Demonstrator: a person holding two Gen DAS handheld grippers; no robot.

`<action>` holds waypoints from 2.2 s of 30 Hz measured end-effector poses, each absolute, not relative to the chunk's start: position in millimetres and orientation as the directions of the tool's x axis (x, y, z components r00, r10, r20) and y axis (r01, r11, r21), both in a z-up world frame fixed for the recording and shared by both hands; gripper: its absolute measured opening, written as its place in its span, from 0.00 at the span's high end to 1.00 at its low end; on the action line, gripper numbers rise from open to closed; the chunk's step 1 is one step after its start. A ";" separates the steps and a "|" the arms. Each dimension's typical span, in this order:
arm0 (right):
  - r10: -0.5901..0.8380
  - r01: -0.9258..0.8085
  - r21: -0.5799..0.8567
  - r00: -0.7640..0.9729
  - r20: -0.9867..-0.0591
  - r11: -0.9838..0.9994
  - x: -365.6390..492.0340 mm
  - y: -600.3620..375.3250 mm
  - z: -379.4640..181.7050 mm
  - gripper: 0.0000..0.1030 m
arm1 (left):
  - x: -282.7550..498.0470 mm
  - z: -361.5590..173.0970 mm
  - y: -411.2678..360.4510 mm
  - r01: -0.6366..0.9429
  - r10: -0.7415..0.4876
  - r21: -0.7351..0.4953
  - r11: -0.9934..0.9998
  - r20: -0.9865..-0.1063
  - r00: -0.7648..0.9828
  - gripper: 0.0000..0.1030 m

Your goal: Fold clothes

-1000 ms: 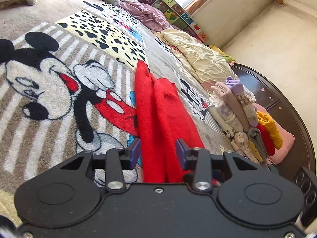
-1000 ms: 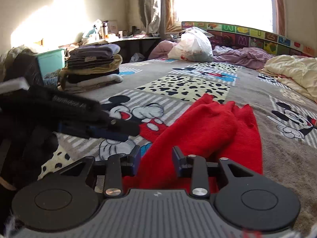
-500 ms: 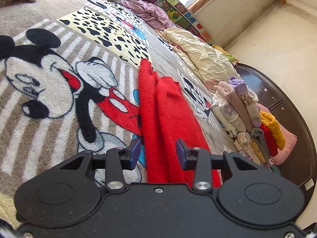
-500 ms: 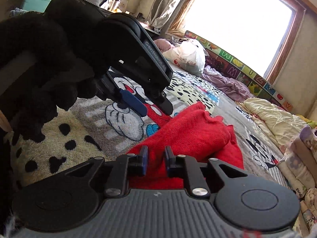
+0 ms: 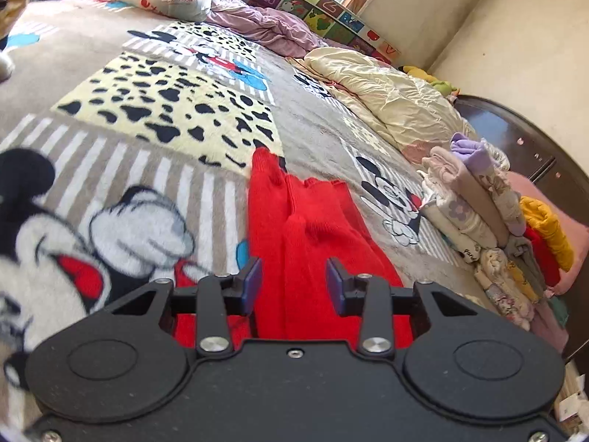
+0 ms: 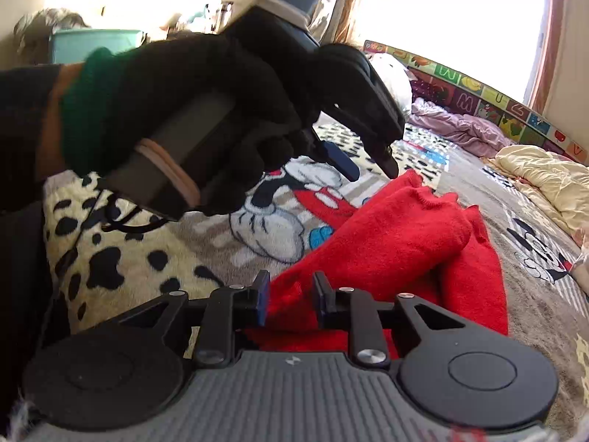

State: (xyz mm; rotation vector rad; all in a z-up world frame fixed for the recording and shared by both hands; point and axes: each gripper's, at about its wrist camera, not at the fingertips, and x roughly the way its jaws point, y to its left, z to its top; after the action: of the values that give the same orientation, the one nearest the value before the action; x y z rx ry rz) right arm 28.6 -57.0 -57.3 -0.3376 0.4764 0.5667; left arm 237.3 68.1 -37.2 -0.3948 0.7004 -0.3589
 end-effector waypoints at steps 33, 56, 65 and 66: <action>0.566 -0.635 0.030 0.666 -0.485 0.772 24.3 -89.2 -68.0 0.51 | 310.2 -43.8 48.7 0.285 -0.359 -0.218 0.933 -0.570 0.740 0.91; 0.590 -0.657 0.044 0.644 -0.487 0.753 36.6 -79.2 -79.1 0.40 | 276.6 -64.6 -39.2 0.636 -0.480 -0.045 0.771 -0.697 0.533 0.90; 0.587 -0.663 0.009 0.657 -0.472 0.749 33.4 -75.7 -82.1 0.35 | 246.2 -59.2 -46.6 0.631 -0.476 -0.037 0.775 -0.690 0.545 0.80; 0.587 -0.663 0.006 0.659 -0.470 0.749 33.0 -75.8 -82.2 0.35 | 244.9 -64.4 -49.1 0.631 -0.467 -0.026 0.775 -0.697 0.545 0.78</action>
State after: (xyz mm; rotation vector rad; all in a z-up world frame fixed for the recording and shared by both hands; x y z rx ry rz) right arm 33.0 -75.8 -82.2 -0.1717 0.4697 0.7111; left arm 244.9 -49.1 -64.4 0.2392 0.7492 -0.6585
